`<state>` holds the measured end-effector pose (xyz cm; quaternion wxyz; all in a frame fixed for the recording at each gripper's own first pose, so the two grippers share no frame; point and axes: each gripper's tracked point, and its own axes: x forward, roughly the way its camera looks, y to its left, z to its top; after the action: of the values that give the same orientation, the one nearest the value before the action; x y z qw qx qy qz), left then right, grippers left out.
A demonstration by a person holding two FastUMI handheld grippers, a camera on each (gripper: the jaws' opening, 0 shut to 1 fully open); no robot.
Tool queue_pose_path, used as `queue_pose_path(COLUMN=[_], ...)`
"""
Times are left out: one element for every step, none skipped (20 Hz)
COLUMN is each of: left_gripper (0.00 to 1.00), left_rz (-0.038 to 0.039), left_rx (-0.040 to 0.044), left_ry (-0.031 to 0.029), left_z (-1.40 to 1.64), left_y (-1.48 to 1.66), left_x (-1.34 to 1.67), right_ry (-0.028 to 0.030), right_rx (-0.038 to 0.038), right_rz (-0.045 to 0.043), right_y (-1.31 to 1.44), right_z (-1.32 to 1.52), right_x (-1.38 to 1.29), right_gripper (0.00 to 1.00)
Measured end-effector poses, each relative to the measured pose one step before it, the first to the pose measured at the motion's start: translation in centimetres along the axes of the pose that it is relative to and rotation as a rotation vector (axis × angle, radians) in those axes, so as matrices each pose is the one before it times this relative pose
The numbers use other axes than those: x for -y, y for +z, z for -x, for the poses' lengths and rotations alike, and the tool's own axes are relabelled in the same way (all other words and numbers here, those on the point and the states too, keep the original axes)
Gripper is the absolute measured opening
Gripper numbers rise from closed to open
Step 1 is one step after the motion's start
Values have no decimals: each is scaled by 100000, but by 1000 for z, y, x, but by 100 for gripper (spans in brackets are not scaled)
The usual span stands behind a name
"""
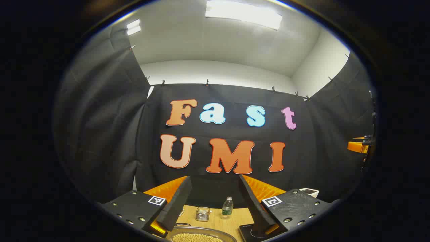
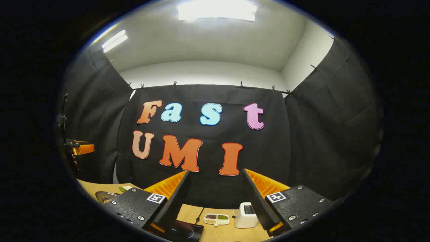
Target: First push the handle of the pot to place it horizontally, then grasp the pot with both hands and set it on the induction cooktop.
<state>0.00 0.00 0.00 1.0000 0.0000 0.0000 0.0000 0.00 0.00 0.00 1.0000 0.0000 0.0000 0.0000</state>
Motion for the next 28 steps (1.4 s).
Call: queue_pose_path(left_gripper=[88, 88, 87, 87, 88, 88, 88, 88, 88, 88, 88, 88, 88, 88, 88, 88, 88, 88, 88, 88, 88, 88, 88, 89, 88, 88, 88, 88], left_rz=[360, 271, 205, 86, 80, 9, -74, -82, -64, 5, 88, 238, 211, 245, 90, 78, 70, 128, 102, -4, -86, -261, -351, -349, -361, -194, -89, 66], left_rx=[-56, -4, 33, -76, -40, -162, -157, -146, -100, -108, -43, 26, -153, -126, -401, -481, -525, -396, -461, -522, -682, -748, -1054, -1176, -1148, -1094, -1298, -1326], left_ry=[172, 85, 57, -44, -4, -68, -8, -70, 18, 71, 106, 118, -43, -16, -266, -162, -226, -269, -377, -453, -485, -510, -504, -439, -422, -475, -898, -1216], left_z=[35, -67, 3, 44, 89, 29, -159, 10, 7, -4, 32, 0, -38, 3, -117, 45, -64, -22, -129, 20, -99, -112, -57, -47, -78, -24, -61, 41], left_y=[-35, -5, -61, 76, -21, -102, -110, -45, -93, -65, -27, -77, 26, -51, -193, -174, -74, -57, -109, -89, -182, -124, -126, -311, -282, -229, -350, -329], left_x=[-245, -22, -50, -63, -75, 71, -67, -41, -49, 8, -61, -67, -8, -43, 92, 48, -56, 131, 103, 159, 148, 186, 83, 203, 5, 131, 239, 331], right_ry=[73, -29, 310, 29, -61, 58, 277, 201, 120, 39, -95, -46, 51, -23, 104, -159, 97, -54, 92, -47, -17, -49, -20, -95, -111, -210, -132, 49], right_rx=[-75, -167, -12, 69, 100, 31, -71, -113, -76, -44, -80, -31, -71, -130, -135, -166, -120, -108, -62, 25, -42, 4, 79, -75, -283, -327, -440, -461], right_rz=[-123, -179, 22, 215, 255, 69, -38, -32, 96, 182, 89, -76, -157, -163, -7, 32, 64, -9, 3, -54, -47, -94, -215, -192, -23, -86, -267, -441], right_y=[-14, -69, 56, 5, -10, -28, -43, -46, -67, -7, -40, -75, -44, -46, -2, -95, -63, -20, -14, -109, -14, -99, -100, -172, -242, -228, -320, -265], right_z=[-7, -74, 21, -133, 65, -10, 72, 40, -61, -161, 2, -8, 69, -99, -65, -143, 26, 31, -3, 59, -84, -30, -10, -33, 121, -23, 111, -104], right_x=[-16, -10, -107, -83, 1, -73, -144, -74, -68, -51, 4, 51, -4, 35, 16, -34, 17, 5, 14, 46, 50, 18, 28, 127, 104, 101, 204, 70], right_gripper=[94, 94, 94, 94, 94, 94, 94, 94, 94, 94, 94, 94, 94, 94, 94, 94, 94, 94, 94, 94, 94, 94, 94, 94, 94, 94, 94, 94])
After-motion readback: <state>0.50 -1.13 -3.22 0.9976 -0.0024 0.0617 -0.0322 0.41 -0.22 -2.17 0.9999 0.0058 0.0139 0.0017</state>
